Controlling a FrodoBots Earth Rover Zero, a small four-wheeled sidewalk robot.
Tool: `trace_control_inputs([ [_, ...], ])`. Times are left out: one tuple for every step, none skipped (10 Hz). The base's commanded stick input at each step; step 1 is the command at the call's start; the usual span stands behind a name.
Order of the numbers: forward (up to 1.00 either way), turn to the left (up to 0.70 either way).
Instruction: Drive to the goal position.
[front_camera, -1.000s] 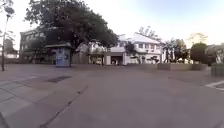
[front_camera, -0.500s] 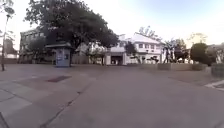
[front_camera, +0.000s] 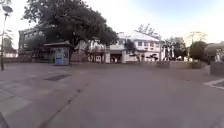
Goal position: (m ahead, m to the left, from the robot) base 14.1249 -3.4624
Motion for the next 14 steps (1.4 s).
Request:
trace_control_inputs([
  [0.85, 0.0],
  [0.85, 0.0],
  [0.85, 0.0],
  [0.85, 0.0],
  [0.85, 0.0],
  [0.85, 0.0],
  [0.85, 0.0],
  [0.85, 0.0],
  [0.85, 0.0],
  [0.85, 0.0],
  [0.85, 0.0],
  [0.85, 0.0],
  [0.85, 0.0],
  [0.85, 0.0],
])
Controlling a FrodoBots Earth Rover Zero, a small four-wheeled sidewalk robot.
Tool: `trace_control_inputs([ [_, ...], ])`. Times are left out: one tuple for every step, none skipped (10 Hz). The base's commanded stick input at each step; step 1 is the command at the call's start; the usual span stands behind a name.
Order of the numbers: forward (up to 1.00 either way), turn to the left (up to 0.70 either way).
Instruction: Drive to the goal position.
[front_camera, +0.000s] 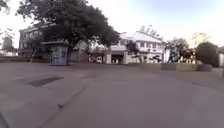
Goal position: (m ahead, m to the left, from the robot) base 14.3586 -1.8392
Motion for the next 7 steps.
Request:
trace_control_inputs([
  [0.85, 0.0],
  [0.85, 0.0],
  [0.85, 0.0],
  [0.85, 0.0],
  [0.85, 0.0],
  [0.85, 0.0],
  [0.85, 0.0],
])
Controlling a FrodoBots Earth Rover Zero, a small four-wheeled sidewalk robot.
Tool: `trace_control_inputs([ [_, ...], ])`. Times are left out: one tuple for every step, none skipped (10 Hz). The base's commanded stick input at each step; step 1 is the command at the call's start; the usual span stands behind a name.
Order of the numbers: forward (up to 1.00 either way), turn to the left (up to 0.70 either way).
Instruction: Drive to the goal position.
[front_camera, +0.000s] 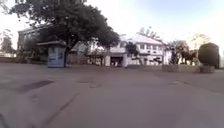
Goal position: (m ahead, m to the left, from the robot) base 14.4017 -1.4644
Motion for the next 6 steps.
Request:
trace_control_inputs([
  [0.85, 0.0],
  [0.85, 0.0],
  [0.85, 0.0],
  [0.85, 0.0],
  [0.85, 0.0],
  [0.85, 0.0],
])
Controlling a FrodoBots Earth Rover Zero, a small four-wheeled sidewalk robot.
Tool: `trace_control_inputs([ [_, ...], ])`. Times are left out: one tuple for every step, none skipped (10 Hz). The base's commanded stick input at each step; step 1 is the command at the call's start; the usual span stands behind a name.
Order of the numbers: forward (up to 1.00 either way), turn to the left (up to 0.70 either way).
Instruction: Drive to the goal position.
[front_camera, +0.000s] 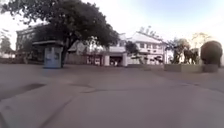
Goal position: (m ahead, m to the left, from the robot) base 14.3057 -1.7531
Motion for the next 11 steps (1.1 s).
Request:
trace_control_inputs([
  [0.85, 0.0],
  [0.85, 0.0],
  [0.85, 0.0],
  [0.85, 0.0],
  [0.85, 0.0],
  [0.85, 0.0],
  [0.85, 0.0],
  [0.85, 0.0],
  [0.85, 0.0],
  [0.85, 0.0],
  [0.85, 0.0],
])
